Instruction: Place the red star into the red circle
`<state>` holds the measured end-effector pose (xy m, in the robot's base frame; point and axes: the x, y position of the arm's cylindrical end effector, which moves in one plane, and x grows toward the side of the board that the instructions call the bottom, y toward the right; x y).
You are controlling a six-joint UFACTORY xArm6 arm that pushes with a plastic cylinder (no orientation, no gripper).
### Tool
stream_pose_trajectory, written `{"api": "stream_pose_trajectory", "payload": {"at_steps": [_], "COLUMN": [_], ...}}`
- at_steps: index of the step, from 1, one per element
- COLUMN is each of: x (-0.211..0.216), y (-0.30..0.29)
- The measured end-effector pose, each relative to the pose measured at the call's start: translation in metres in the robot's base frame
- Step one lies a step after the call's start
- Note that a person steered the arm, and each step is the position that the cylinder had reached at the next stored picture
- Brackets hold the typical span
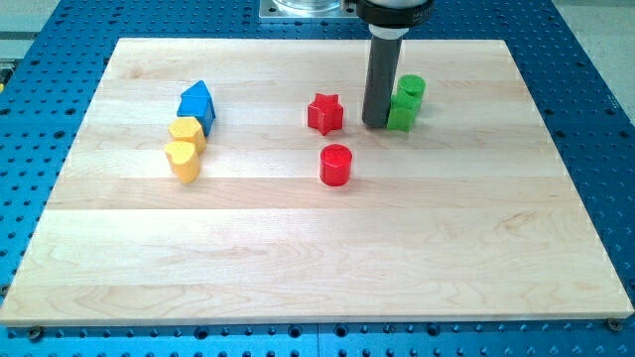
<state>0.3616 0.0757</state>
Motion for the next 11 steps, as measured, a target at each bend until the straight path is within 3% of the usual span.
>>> {"api": "stream_pose_trajectory", "payload": {"at_steps": [3,4,7,8,9,11], "x": [-0.072,-0.067,0.059,0.065,0.044,0.019], "y": [-0.029,-0.043,-0.08,-0.076,-0.076,-0.148]}}
